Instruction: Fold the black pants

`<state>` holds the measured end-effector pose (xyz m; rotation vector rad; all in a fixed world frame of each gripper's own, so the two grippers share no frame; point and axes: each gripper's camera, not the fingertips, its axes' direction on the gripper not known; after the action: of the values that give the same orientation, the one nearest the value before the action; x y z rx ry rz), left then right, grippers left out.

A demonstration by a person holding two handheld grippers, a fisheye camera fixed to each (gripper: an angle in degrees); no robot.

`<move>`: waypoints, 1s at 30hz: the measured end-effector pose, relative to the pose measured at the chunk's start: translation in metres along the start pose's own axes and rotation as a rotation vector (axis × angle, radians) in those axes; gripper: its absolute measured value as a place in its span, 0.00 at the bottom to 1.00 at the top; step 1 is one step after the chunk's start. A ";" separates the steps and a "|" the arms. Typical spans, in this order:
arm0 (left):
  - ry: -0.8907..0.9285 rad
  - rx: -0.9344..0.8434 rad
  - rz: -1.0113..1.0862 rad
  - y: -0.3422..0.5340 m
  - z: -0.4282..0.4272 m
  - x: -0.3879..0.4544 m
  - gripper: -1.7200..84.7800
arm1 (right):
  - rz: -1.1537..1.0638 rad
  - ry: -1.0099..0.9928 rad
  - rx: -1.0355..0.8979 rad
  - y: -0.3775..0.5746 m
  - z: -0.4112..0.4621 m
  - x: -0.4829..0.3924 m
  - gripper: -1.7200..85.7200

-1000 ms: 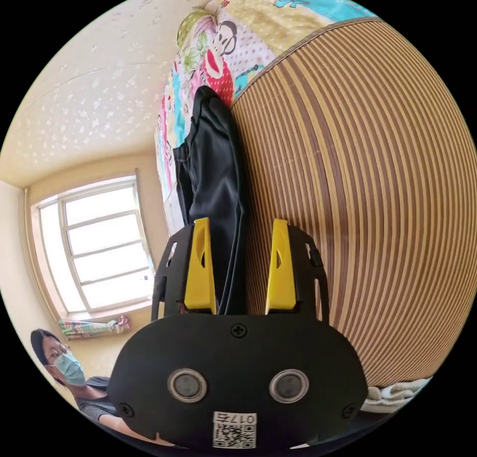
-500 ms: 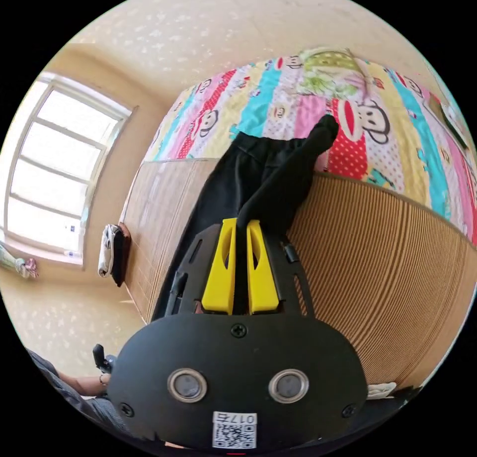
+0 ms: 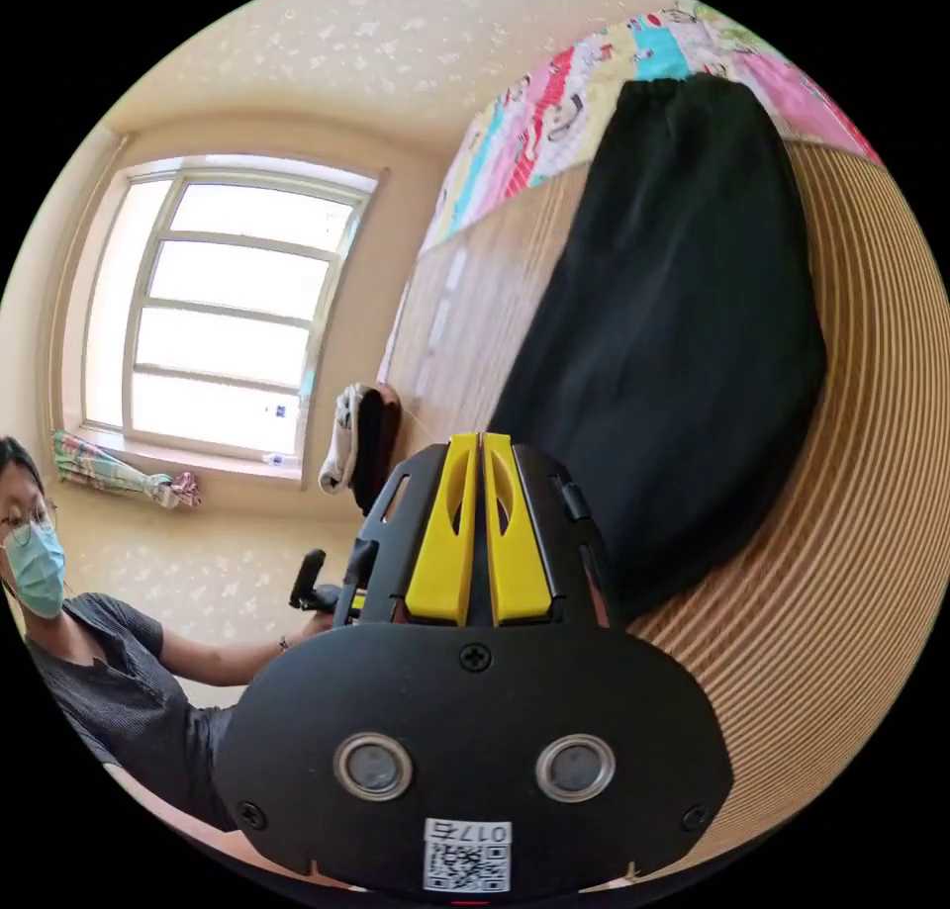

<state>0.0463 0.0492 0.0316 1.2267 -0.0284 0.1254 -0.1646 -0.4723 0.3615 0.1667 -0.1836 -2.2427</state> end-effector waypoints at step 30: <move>-0.149 -0.313 0.238 -0.030 -0.045 0.005 0.03 | 0.367 0.002 -0.035 0.221 0.116 -0.037 0.08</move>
<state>0.0523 0.0819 -0.0109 0.9145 -0.3131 0.2278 0.0057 -0.5722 0.5197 0.1066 -0.1594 -1.8795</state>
